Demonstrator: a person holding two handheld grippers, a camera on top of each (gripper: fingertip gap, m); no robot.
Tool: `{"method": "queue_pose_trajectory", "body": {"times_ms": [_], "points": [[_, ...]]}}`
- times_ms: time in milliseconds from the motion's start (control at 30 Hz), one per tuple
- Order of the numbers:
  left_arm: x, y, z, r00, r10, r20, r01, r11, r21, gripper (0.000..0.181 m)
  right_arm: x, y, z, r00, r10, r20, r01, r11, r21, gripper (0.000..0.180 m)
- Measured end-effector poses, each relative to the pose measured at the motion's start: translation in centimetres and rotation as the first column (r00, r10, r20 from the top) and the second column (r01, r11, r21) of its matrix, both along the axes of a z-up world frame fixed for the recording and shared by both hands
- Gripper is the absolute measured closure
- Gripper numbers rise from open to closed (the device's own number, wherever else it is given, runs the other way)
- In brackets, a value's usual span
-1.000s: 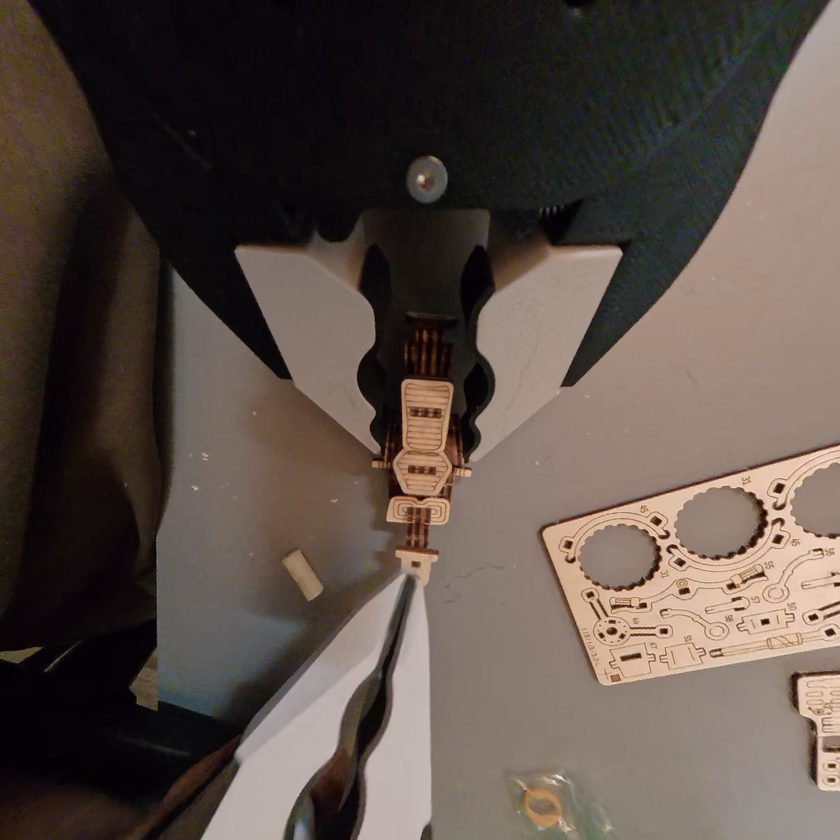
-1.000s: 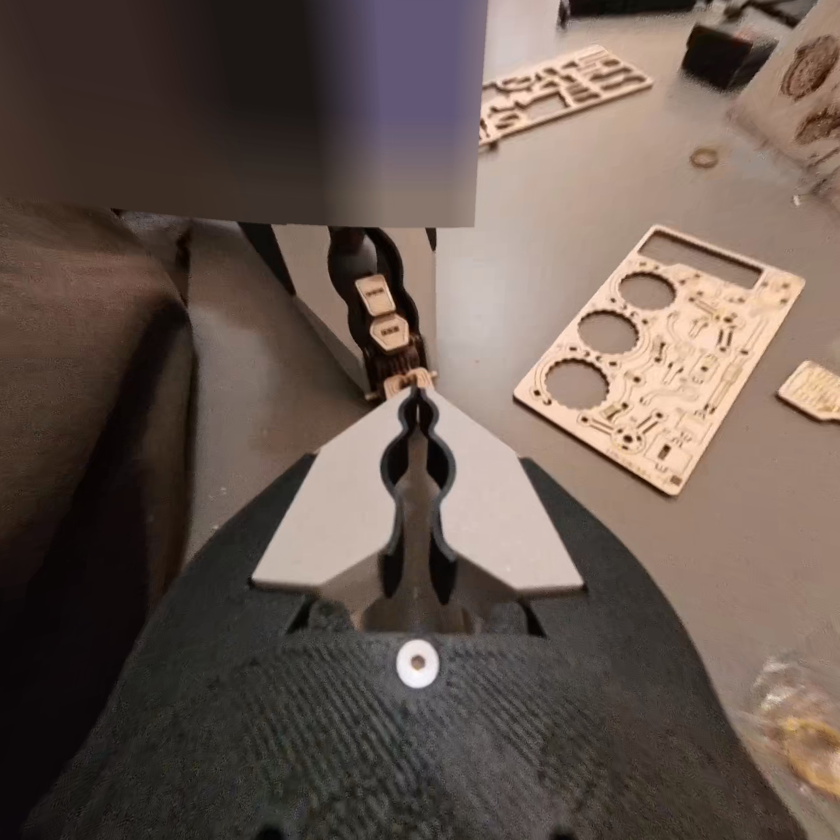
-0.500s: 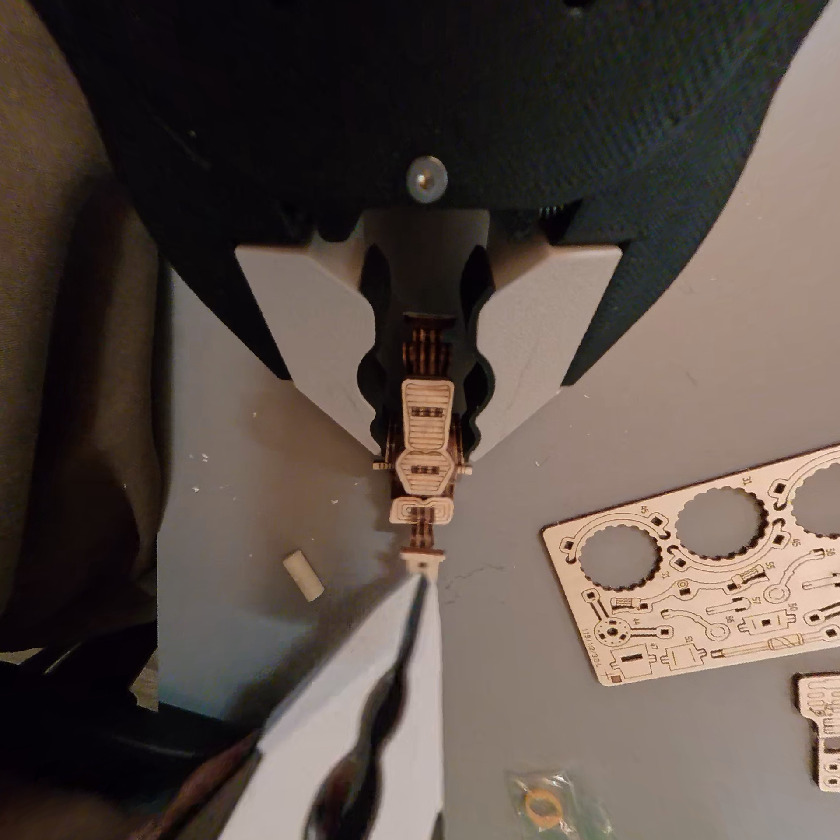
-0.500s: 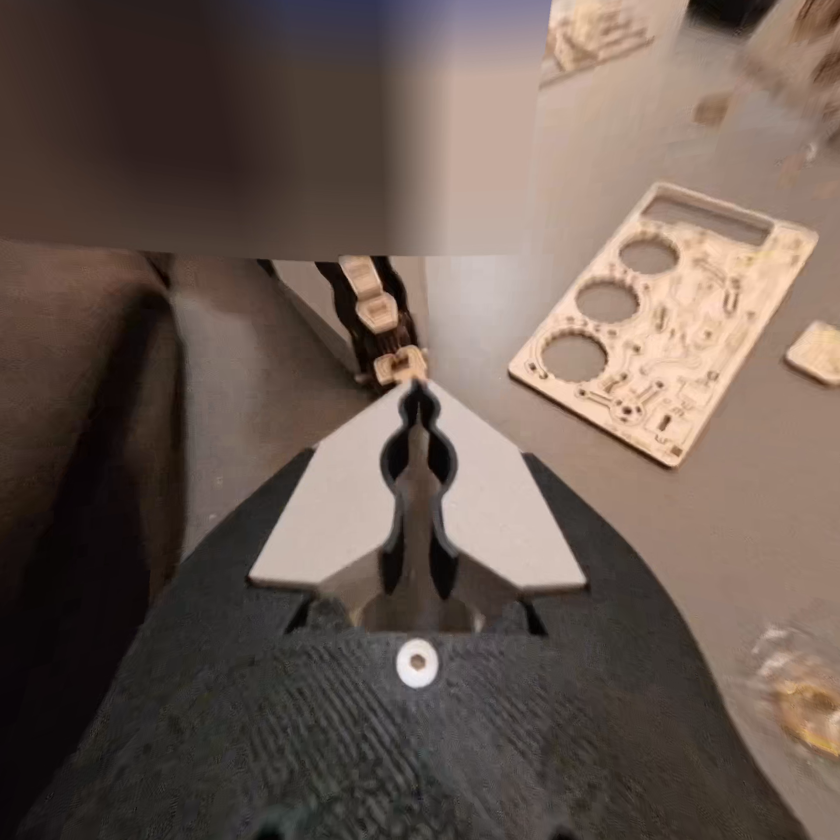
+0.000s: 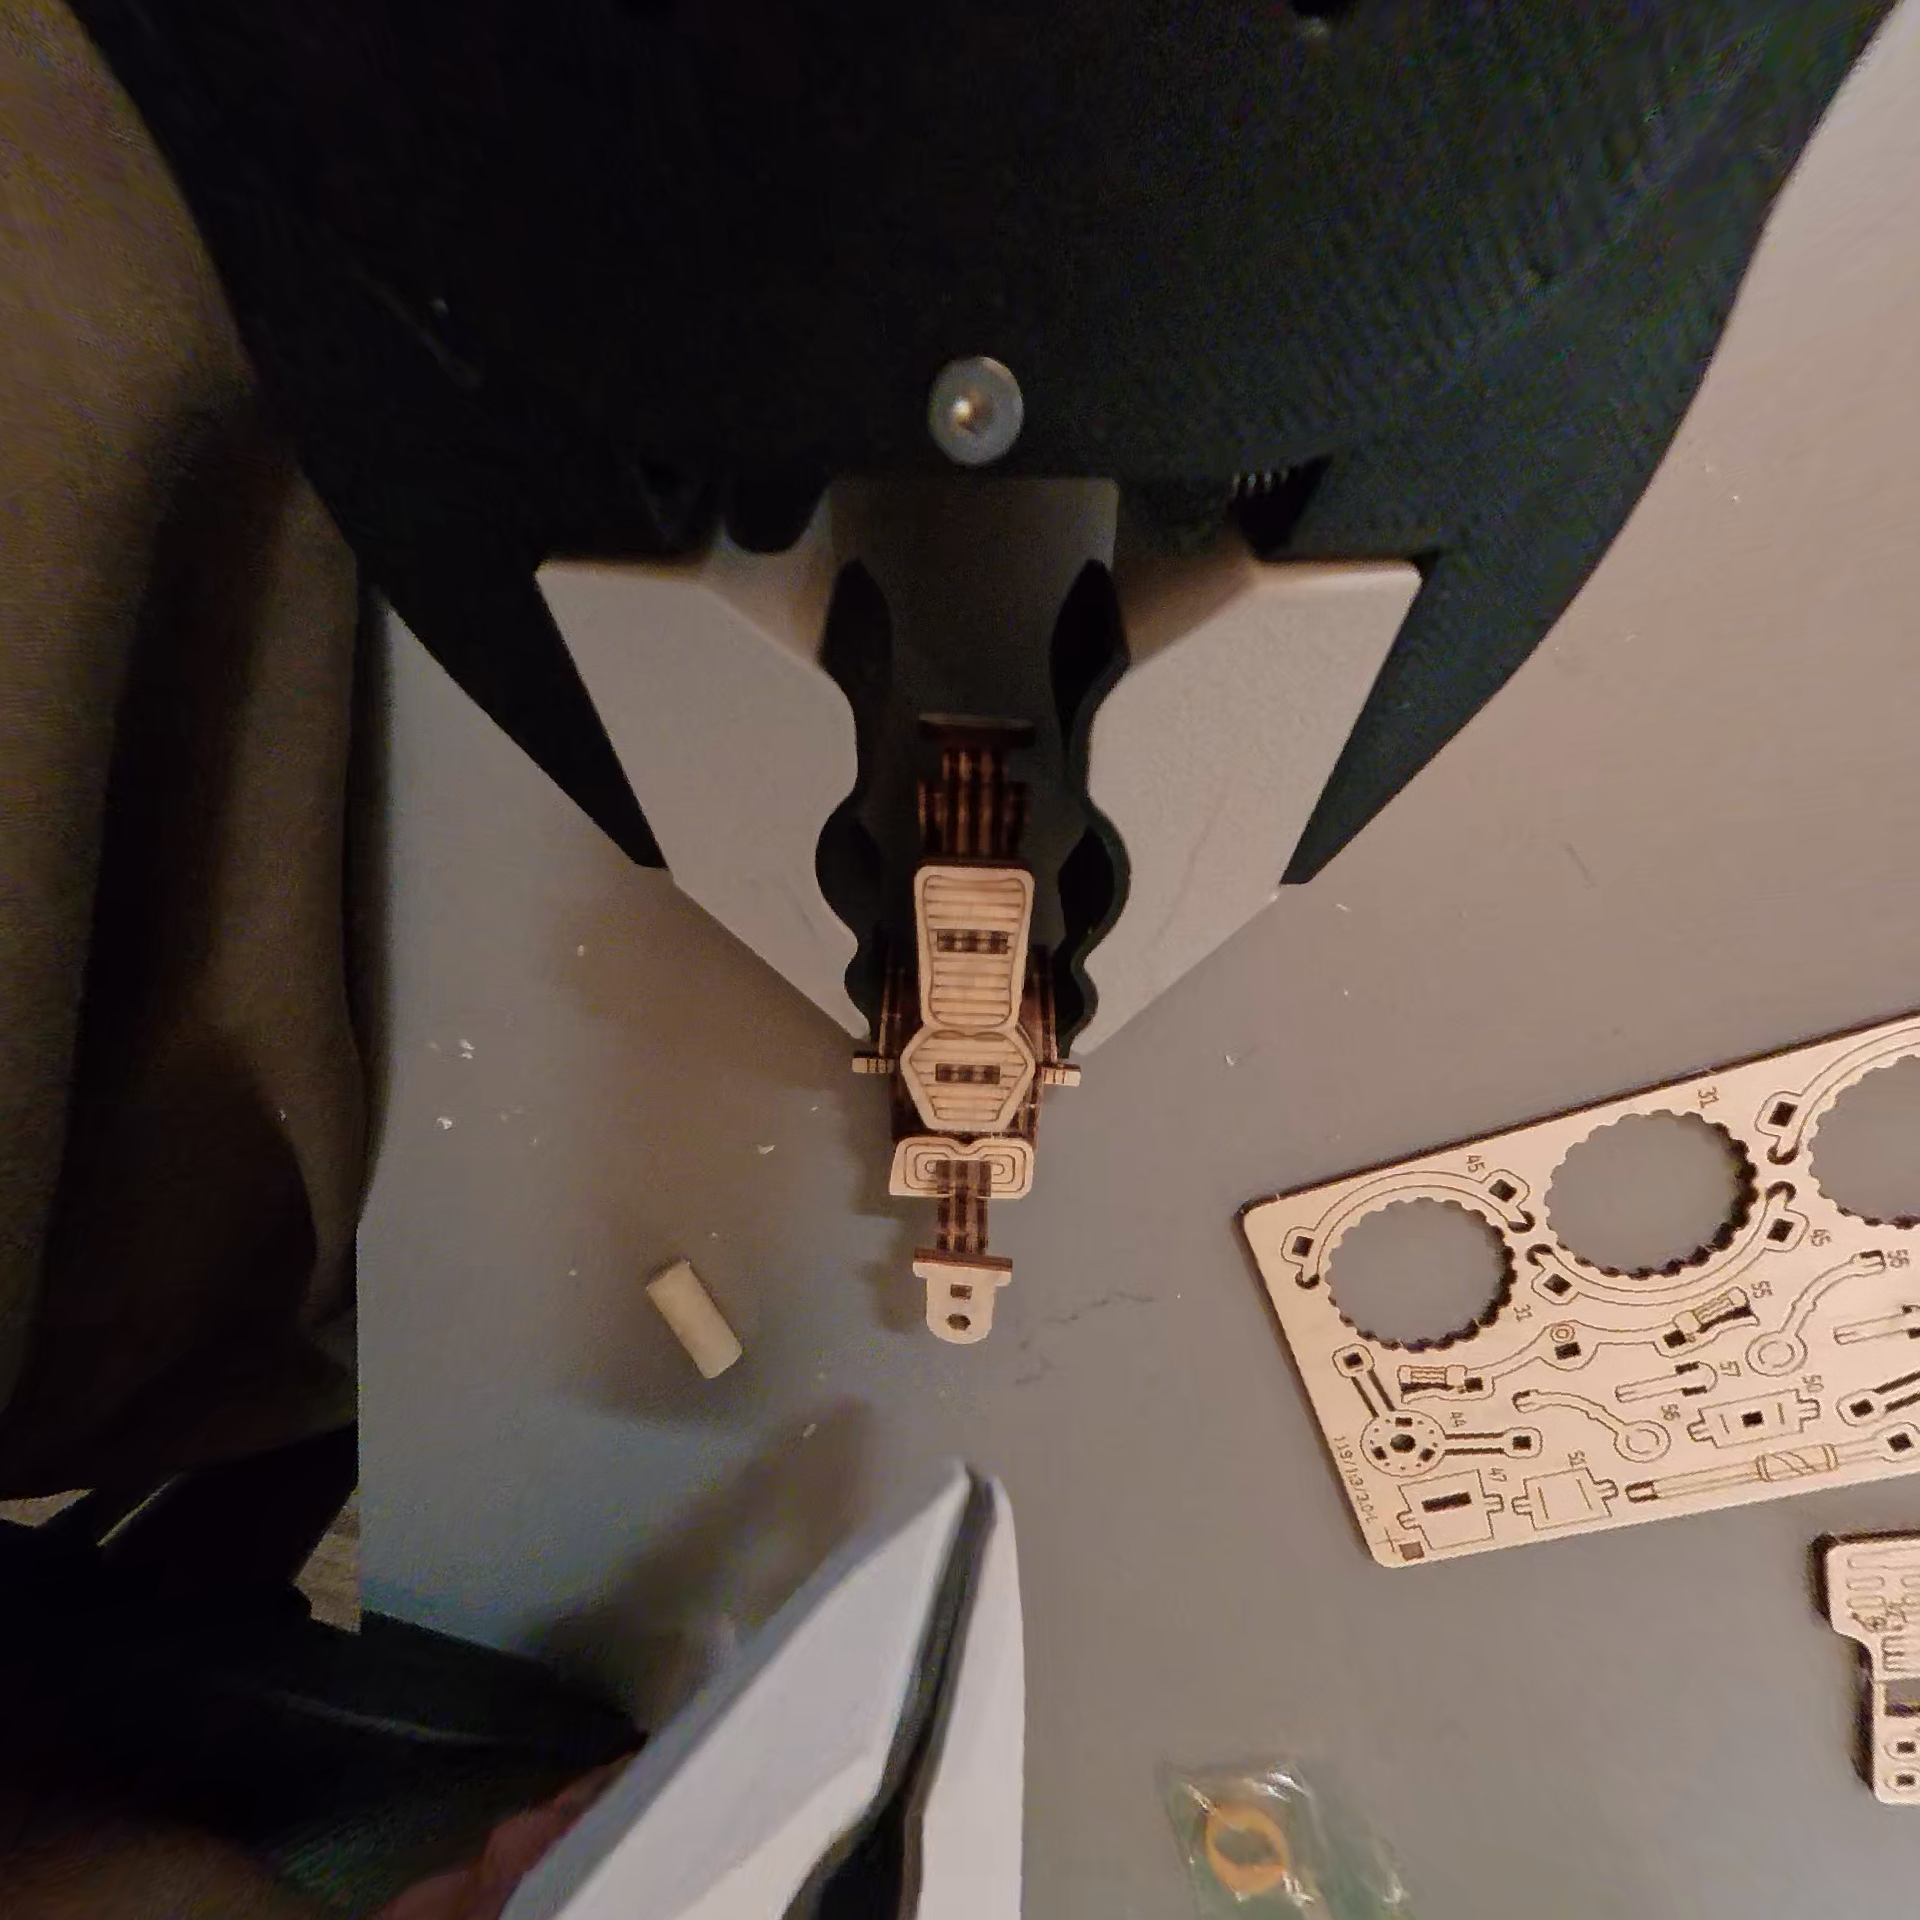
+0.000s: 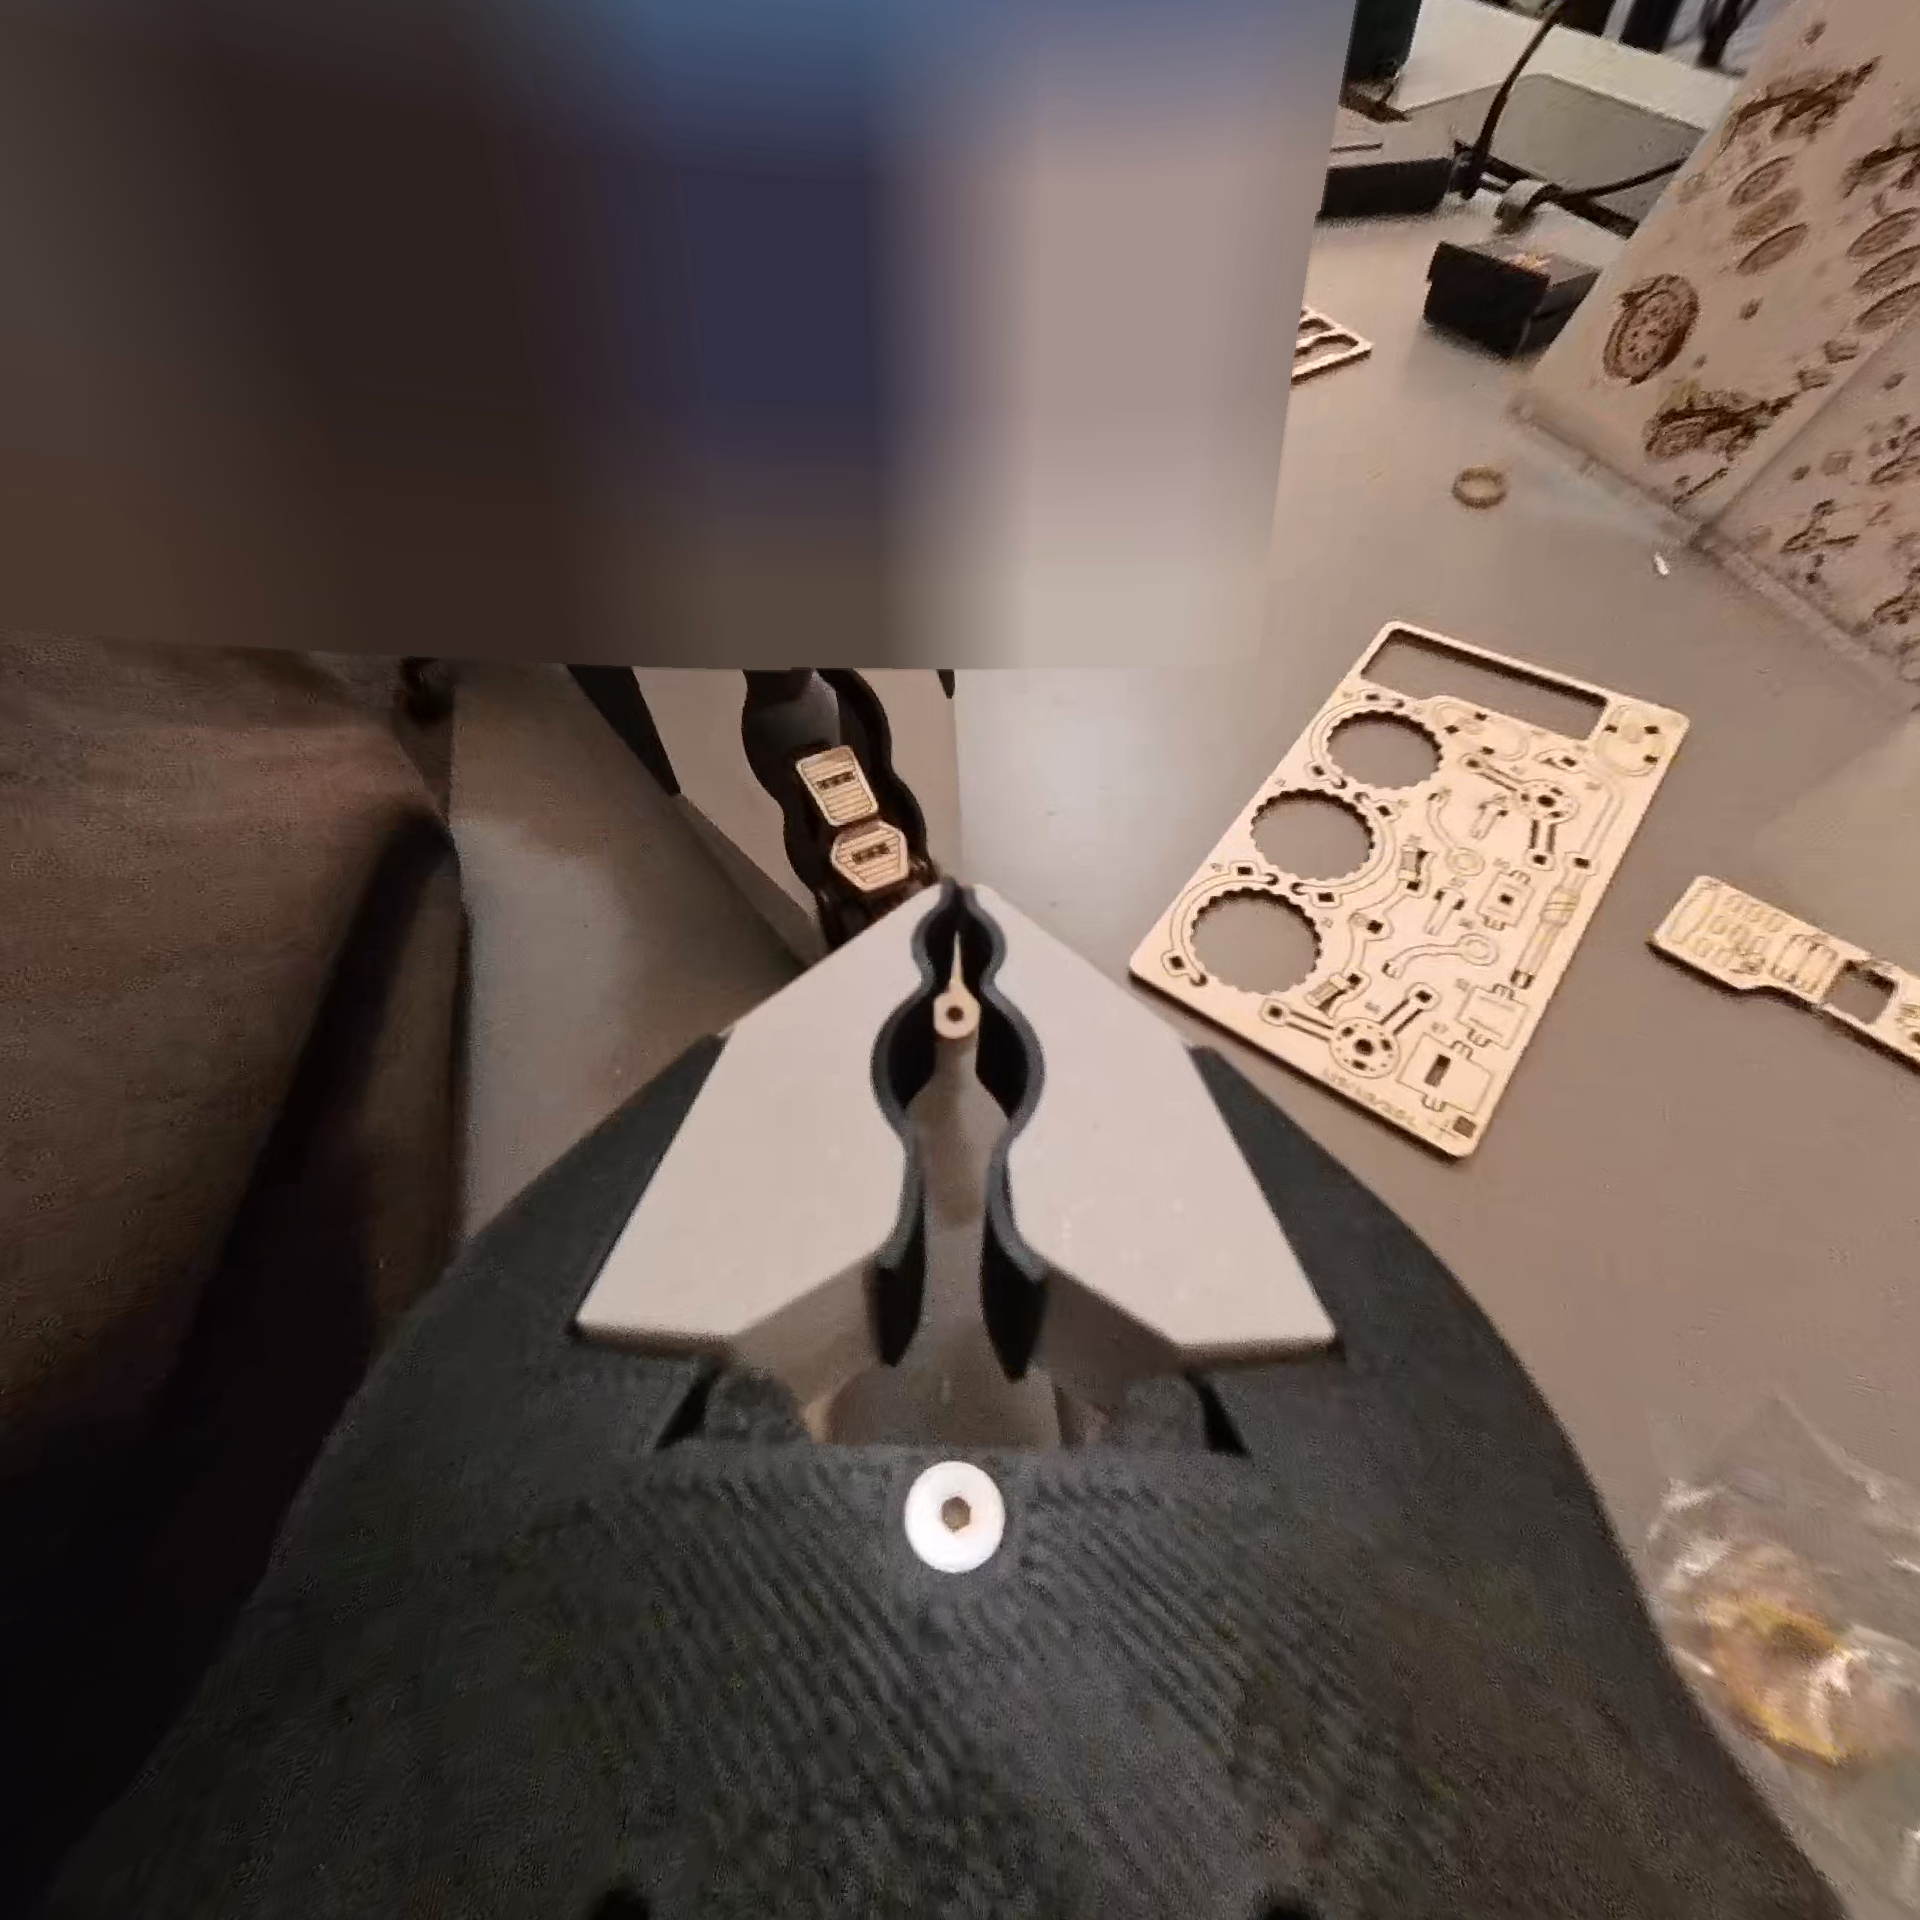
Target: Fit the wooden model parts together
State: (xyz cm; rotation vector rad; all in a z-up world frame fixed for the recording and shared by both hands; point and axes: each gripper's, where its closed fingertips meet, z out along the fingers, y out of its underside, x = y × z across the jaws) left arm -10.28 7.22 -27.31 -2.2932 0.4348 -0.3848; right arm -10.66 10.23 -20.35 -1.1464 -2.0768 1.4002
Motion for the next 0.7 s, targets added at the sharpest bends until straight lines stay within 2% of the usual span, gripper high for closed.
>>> {"method": "queue_pose_trajectory", "body": {"times_ms": [100, 233, 333, 367, 500, 567, 633, 700], "points": [[0.0, 0.0, 0.0, 1.000, 0.000, -0.001, 0.000, 1.000, 0.001, 0.152, 0.1, -0.6, -1.1, 1.000, 0.024, 0.006, -0.024, 0.999, 0.042, 0.180], [0.0, 0.0, 0.0, 1.000, 0.000, 0.001, 0.000, 1.000, 0.000, 0.152, -0.1, -0.8, 1.4, 0.996, 0.024, -0.089, -0.023, 1.000, 0.007, 0.180], [0.0, 0.0, 0.0, 1.000, -0.002, 0.003, 0.002, 1.000, 0.001, 0.152, -0.1, -0.7, -2.7, 0.999, 0.029, 0.038, -0.033, 0.994, 0.106, 0.180], [0.0, 0.0, 0.0, 1.000, -0.002, 0.002, 0.002, 1.000, 0.000, 0.152, 0.1, -0.9, -2.8, 0.999, 0.040, 0.037, -0.044, 0.994, 0.099, 0.180], [0.0, 0.0, 0.0, 1.000, -0.002, -0.001, 0.002, 1.000, 0.001, 0.152, -0.4, -0.1, 1.2, 0.995, -0.003, -0.102, 0.008, 0.999, 0.052, 0.180], [0.0, 0.0, 0.0, 1.000, -0.002, 0.002, 0.002, 1.000, 0.000, 0.152, -0.2, -0.6, 0.3, 0.999, 0.016, -0.052, -0.014, 0.999, 0.039, 0.180], [0.0, 0.0, 0.0, 1.000, -0.002, 0.005, 0.002, 1.000, 0.000, 0.152, 0.0, -1.0, -2.7, 0.998, 0.032, 0.061, -0.036, 0.997, 0.070, 0.180], [0.0, 0.0, 0.0, 1.000, -0.002, -0.001, 0.002, 1.000, 0.001, 0.152, 0.1, -0.8, -2.4, 0.997, 0.038, 0.074, -0.042, 0.998, 0.053, 0.180]]}}
